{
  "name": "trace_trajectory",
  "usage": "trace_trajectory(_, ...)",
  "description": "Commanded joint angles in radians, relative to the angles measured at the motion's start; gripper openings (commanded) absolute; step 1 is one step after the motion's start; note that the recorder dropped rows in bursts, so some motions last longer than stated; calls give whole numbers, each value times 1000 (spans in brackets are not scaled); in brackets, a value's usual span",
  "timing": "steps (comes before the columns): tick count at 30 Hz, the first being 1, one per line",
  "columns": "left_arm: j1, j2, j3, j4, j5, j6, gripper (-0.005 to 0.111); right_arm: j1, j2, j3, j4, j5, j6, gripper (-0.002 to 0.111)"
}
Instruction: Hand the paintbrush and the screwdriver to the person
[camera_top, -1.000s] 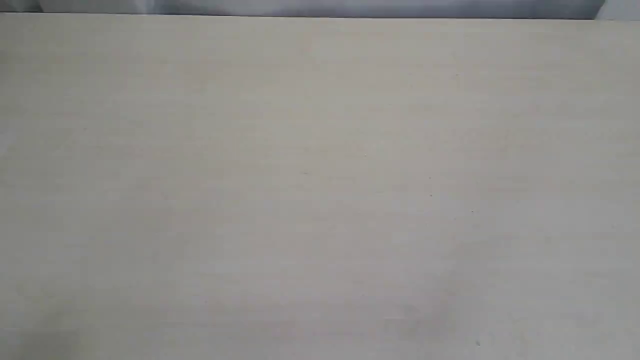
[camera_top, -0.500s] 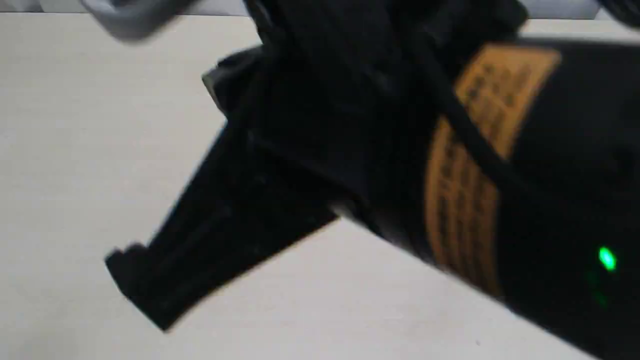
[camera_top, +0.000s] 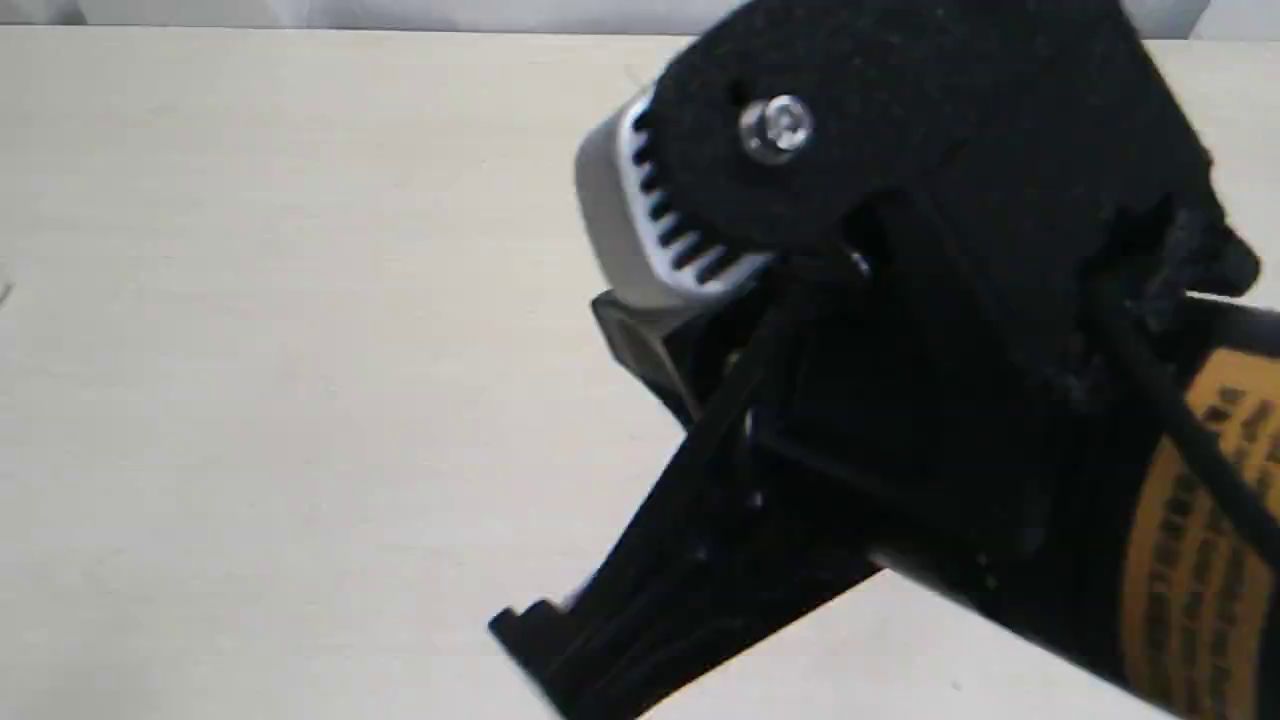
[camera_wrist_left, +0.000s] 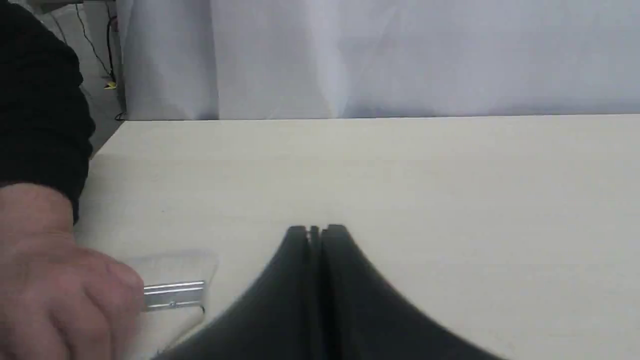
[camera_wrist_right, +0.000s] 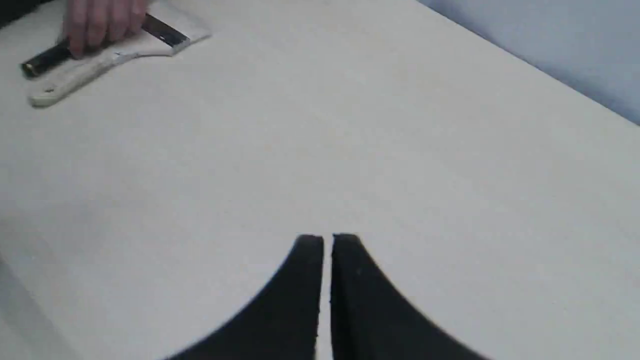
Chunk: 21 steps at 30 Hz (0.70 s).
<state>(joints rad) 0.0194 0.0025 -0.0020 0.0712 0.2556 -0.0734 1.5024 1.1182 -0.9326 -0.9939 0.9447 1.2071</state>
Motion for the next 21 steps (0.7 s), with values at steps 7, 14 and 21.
trace_trajectory(7,-8,-2,2,0,-6,-2,0,1,-16,5,19,276,-18,4)
trace_trajectory(14,-8,-2,2,0,-6,-2,0,-5,-109,74,-67,276,-42,4)
trace_trajectory(21,-8,-2,2,0,-6,-2,0,-262,-222,181,-94,-36,-92,4)
